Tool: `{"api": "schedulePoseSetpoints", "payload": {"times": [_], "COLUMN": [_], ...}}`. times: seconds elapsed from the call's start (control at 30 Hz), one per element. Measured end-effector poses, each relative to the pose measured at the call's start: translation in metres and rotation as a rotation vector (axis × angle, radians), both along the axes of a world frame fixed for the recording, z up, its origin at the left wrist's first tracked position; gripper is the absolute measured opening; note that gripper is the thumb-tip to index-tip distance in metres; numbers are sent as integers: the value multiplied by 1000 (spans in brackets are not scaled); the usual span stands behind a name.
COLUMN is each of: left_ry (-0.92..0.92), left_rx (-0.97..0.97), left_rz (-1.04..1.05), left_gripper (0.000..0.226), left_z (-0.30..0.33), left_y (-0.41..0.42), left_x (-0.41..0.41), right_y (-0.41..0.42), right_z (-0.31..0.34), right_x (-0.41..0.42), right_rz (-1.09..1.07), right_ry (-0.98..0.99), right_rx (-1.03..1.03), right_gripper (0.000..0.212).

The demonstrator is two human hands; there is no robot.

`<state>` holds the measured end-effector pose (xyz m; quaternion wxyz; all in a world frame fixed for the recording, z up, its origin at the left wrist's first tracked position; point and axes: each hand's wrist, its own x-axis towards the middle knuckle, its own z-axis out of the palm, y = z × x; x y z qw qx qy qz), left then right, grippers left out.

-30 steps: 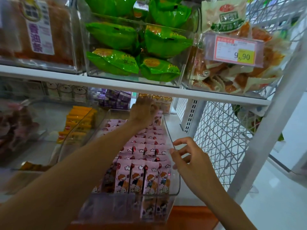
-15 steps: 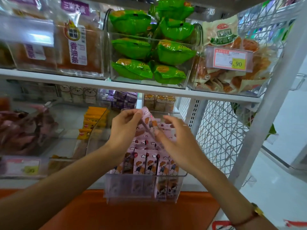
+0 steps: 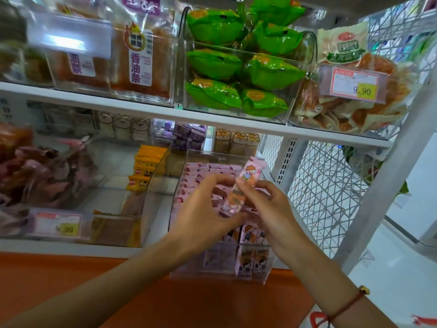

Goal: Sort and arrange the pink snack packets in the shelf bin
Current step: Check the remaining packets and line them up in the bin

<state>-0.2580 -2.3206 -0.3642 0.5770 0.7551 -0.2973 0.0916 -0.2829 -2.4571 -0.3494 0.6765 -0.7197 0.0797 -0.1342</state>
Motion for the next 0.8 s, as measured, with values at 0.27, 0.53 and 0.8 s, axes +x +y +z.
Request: {"api": "schedulePoseSetpoints", "payload": {"times": [0.27, 0.53, 0.8], "left_ry": [109, -138, 257], "left_rx": [-38, 58, -113], "left_rz": [-129, 68, -260], "left_gripper": [40, 47, 18], "left_z": [-2, -4, 13], "left_y": [1, -2, -1], "left_x": [11, 8, 6], "right_y": [-8, -2, -11], "right_z": [7, 3, 11], "right_x": [-4, -7, -11], "right_rz": [115, -59, -7], "right_ry": [-49, -292, -267], "right_rx": [-64, -223, -240], "right_gripper": [53, 28, 31]}}
